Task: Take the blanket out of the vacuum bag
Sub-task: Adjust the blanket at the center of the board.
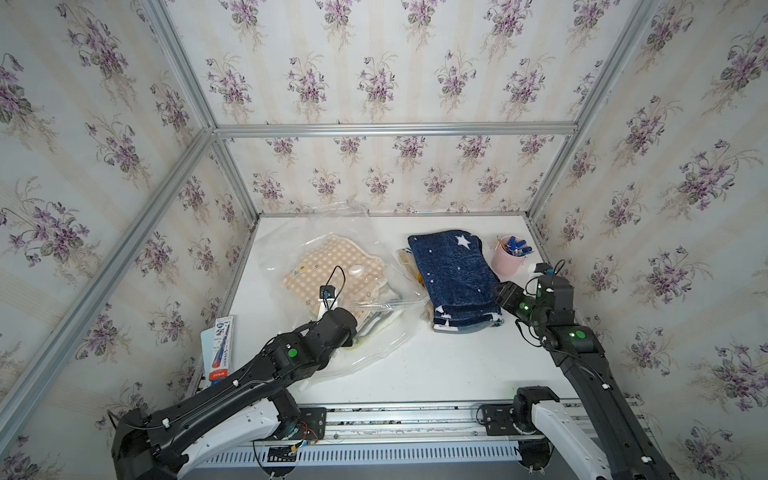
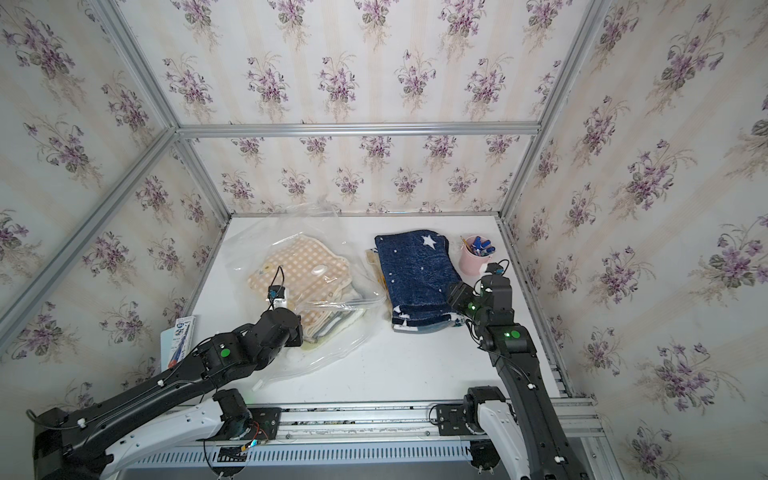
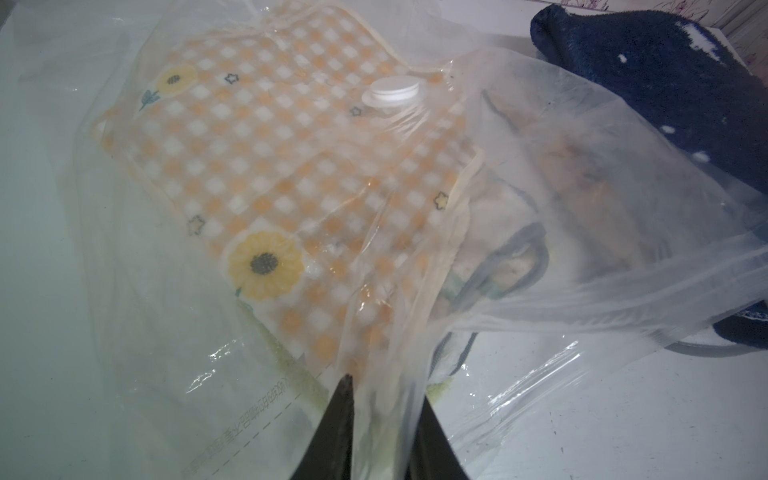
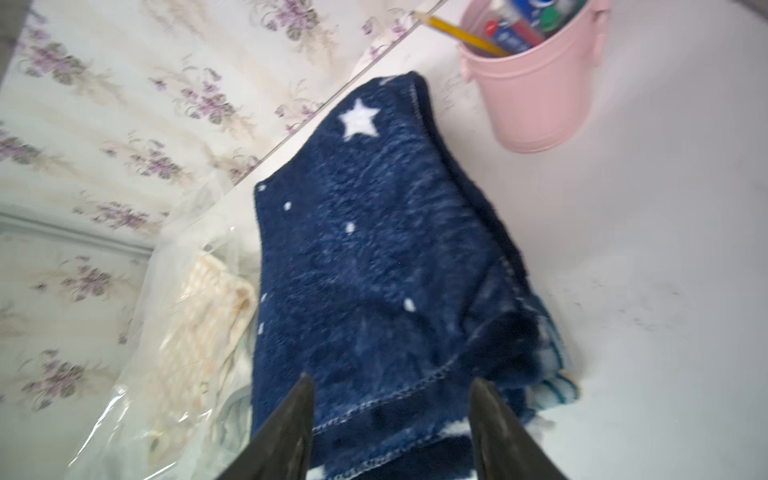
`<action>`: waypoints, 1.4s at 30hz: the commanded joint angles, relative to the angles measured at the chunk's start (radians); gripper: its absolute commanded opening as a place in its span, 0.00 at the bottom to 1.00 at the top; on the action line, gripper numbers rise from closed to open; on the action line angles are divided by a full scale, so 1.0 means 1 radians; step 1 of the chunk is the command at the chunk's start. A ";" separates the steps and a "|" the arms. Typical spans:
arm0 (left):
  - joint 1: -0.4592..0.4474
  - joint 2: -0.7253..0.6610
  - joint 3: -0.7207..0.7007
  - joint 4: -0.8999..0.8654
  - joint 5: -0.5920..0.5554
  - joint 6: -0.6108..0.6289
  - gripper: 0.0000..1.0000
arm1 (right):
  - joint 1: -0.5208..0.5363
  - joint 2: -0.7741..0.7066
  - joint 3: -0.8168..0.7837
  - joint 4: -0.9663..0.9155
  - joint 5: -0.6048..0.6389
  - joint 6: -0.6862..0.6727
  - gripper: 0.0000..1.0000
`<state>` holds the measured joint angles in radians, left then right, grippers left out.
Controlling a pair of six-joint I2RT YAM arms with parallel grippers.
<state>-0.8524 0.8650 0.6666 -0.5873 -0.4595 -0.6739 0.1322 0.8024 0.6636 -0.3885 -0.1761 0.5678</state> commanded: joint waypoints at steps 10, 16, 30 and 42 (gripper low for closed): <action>0.001 -0.036 -0.003 -0.061 -0.003 -0.111 0.24 | 0.357 0.372 -0.070 0.406 -0.041 0.112 0.03; 0.001 -0.076 -0.015 -0.075 -0.003 -0.148 0.24 | 0.359 0.406 -0.165 0.497 -0.142 0.152 0.02; 0.001 -0.024 -0.013 -0.048 0.008 -0.148 0.25 | 0.359 0.296 -0.095 0.361 -0.195 0.083 0.17; 0.003 0.003 -0.051 0.040 -0.008 -0.093 0.25 | 0.514 0.137 -0.100 0.318 -0.300 0.058 0.21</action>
<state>-0.8513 0.8677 0.6235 -0.5854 -0.4500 -0.7856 0.6075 0.9428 0.5518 -0.0277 -0.4595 0.6537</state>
